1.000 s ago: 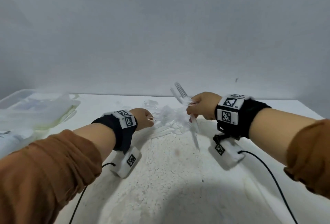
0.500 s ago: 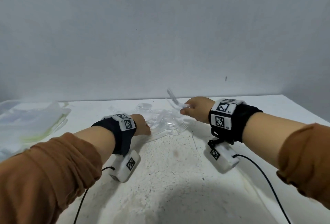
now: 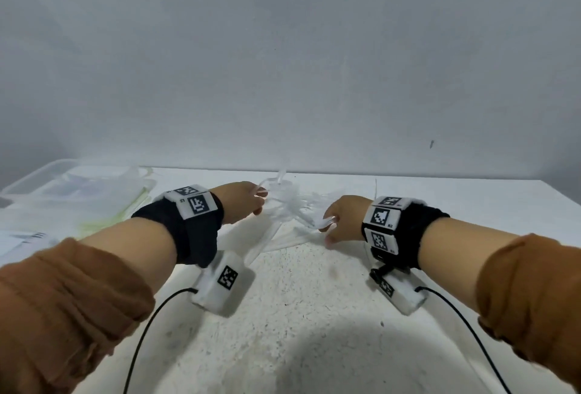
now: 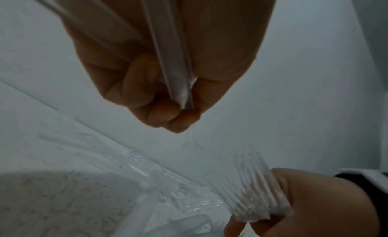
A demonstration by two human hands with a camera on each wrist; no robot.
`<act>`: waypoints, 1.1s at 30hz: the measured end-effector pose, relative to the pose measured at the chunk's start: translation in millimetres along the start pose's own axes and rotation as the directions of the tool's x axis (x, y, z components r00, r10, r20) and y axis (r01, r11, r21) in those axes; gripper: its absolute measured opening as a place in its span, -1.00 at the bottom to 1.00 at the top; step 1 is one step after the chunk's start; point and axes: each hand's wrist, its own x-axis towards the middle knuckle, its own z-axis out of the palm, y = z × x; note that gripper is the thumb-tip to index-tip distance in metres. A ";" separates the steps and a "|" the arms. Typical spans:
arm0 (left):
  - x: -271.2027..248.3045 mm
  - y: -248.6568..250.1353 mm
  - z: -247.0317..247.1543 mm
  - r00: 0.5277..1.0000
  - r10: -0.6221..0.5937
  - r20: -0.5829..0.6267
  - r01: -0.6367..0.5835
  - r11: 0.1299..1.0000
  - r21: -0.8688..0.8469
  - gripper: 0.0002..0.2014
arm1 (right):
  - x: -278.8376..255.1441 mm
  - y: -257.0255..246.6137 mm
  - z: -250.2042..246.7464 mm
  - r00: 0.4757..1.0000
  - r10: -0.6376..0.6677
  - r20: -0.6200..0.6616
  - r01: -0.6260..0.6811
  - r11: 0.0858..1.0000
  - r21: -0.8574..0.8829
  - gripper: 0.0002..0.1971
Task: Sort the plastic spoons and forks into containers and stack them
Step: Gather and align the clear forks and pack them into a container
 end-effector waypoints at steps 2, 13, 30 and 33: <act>-2.2 -3.8 0.7 1.000 -0.012 -0.011 0.011 0.994 -0.110 -0.73 | 5.7 -4.1 4.4 0.999 -0.031 0.031 0.033 0.997 -0.070 -0.60; -1.7 -9.7 13.7 0.994 -0.085 -0.064 0.076 0.989 -0.123 -0.69 | 25.9 -12.4 10.4 0.988 -0.124 0.091 0.142 0.961 -0.238 -0.54; 18.6 36.6 26.4 0.998 -0.036 0.060 0.025 0.982 0.186 -0.84 | 2.8 31.1 -19.1 0.997 -0.079 0.028 0.083 0.961 -0.265 -0.85; 25.2 45.0 35.9 0.998 0.001 0.065 -0.018 0.966 0.258 -0.82 | -7.6 52.4 -34.6 0.993 -0.011 -0.114 0.002 0.997 -0.075 -0.82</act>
